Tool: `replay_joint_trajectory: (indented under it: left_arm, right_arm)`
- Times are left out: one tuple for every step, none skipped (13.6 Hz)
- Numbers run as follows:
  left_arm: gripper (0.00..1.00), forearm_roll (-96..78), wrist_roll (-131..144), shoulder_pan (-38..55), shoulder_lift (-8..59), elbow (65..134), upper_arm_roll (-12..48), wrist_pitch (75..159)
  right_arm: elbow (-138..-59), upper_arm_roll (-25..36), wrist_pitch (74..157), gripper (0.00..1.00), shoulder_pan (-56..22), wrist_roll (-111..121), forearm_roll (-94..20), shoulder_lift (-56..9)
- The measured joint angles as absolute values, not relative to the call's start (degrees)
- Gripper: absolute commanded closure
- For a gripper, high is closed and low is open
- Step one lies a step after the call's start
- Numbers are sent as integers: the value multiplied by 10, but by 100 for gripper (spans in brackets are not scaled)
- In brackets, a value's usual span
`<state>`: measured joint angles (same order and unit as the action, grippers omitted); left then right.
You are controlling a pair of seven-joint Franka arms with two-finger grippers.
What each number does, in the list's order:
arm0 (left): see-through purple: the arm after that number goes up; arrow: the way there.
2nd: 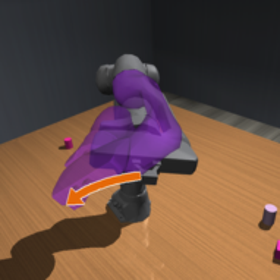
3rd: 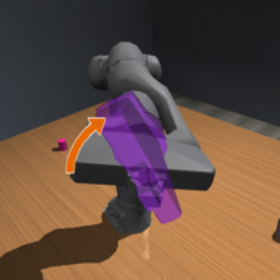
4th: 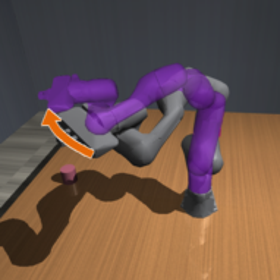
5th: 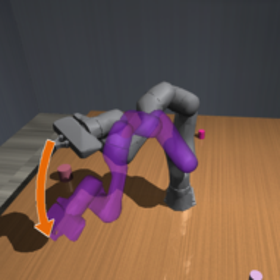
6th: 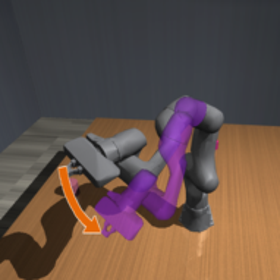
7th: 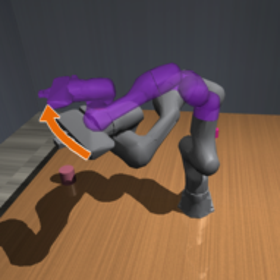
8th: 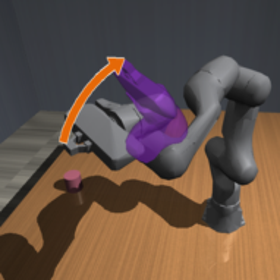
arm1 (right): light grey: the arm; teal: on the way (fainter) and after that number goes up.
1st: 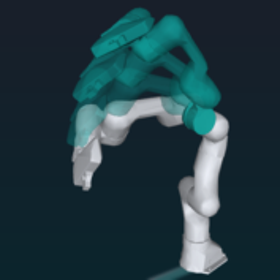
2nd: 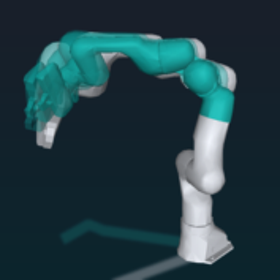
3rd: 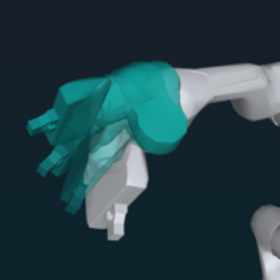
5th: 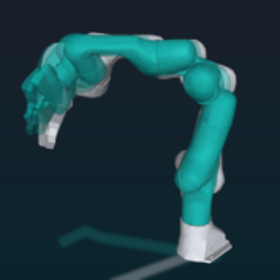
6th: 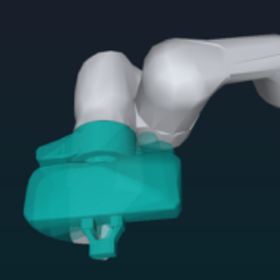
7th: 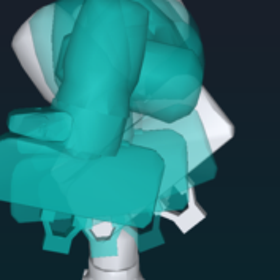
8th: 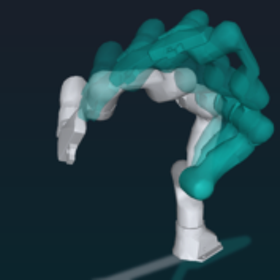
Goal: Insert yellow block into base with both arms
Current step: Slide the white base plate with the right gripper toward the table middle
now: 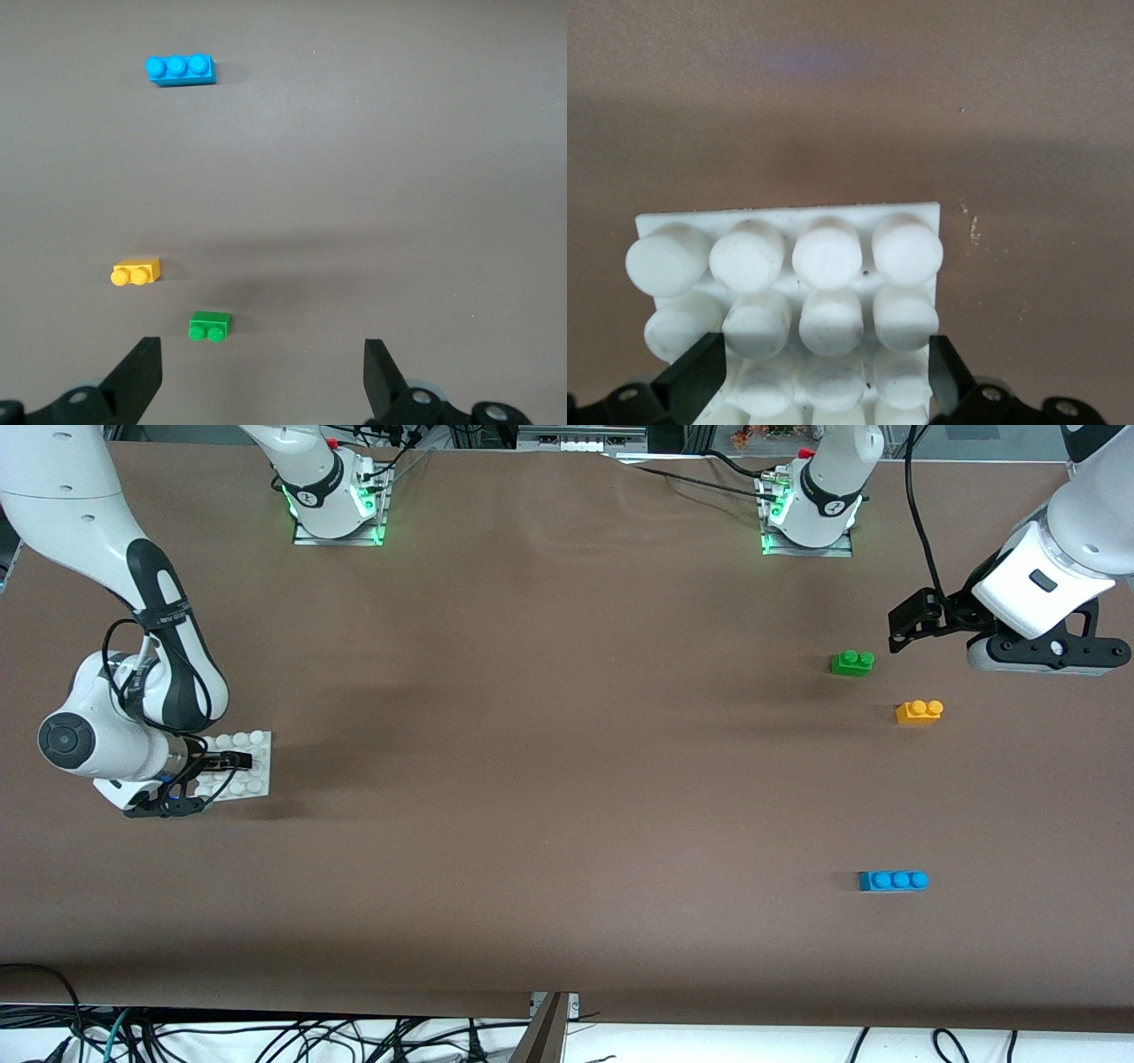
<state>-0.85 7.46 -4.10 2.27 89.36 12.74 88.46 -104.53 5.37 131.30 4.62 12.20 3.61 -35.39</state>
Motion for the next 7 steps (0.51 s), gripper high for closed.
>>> replay_joint_trajectory:
  left_arm:
    - [0,-9,75,-41,23,894,127,885]
    - [0,-9,75,-41,23,894,128,885]
    - [0,-9,75,-41,23,894,128,885]
    - [0,-9,75,-41,23,894,128,885]
    - [0,-9,75,-41,23,894,128,885]
    - [0,-9,75,-41,23,894,128,885]
    - [0,-9,75,-41,23,894,128,885]
  right_arm:
    - [-1046,53,1315,0,46,122,36,-354]
    - [-1046,46,1323,0,46,122,36,-354]
    - [-1047,37,1333,0,46,118,36,-355]
    - [-1047,27,1341,0,43,110,34,-355]
    - [-1047,18,1348,0,40,101,32,-356]
    - [-1047,13,1355,0,32,89,31,-357]
    - [-1047,10,1363,0,21,72,31,-357]
